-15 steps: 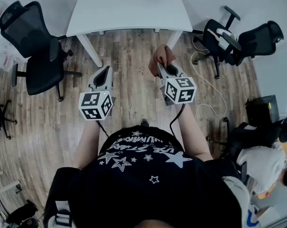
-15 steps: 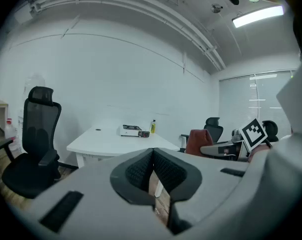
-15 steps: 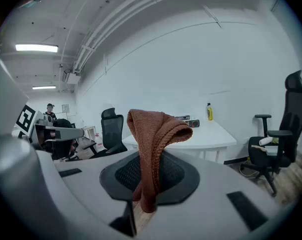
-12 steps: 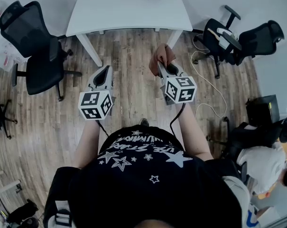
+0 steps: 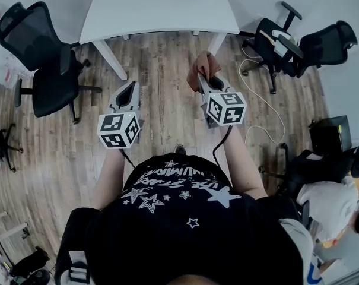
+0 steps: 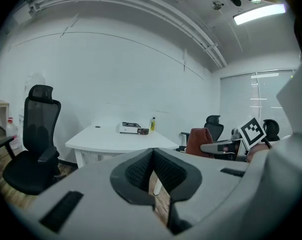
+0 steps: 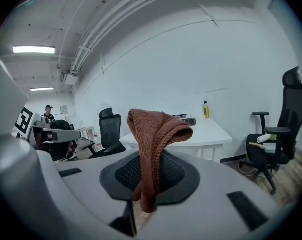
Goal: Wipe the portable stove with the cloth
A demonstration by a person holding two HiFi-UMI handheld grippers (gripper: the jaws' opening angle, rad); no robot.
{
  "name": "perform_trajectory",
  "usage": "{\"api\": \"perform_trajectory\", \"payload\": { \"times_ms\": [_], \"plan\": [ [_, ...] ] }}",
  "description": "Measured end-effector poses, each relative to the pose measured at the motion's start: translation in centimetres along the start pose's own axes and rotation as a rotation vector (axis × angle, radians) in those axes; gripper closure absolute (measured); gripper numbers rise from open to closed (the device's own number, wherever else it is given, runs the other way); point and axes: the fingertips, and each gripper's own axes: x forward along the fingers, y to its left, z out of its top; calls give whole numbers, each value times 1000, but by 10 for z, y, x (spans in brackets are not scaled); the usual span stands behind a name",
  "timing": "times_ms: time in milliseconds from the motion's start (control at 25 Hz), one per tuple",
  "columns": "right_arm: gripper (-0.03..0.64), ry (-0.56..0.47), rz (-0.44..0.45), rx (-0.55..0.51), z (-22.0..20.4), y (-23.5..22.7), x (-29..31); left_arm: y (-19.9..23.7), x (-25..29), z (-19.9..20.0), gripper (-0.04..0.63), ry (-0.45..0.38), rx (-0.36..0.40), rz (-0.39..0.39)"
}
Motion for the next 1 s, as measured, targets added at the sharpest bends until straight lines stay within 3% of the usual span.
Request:
{"api": "perform_trajectory", "payload": {
  "times_ms": [400,680,1000],
  "plan": [
    [558,-29,39,-5,-4,-28,-9,-17,16,-15,588,19,-28,46],
    [558,6,58,15,-18,-51,-6,-17,24,-23,588,30,-59,100],
    [558,25,47,9,-14,-61,30,3,61,-20,588,35,-71,80]
  ]
}}
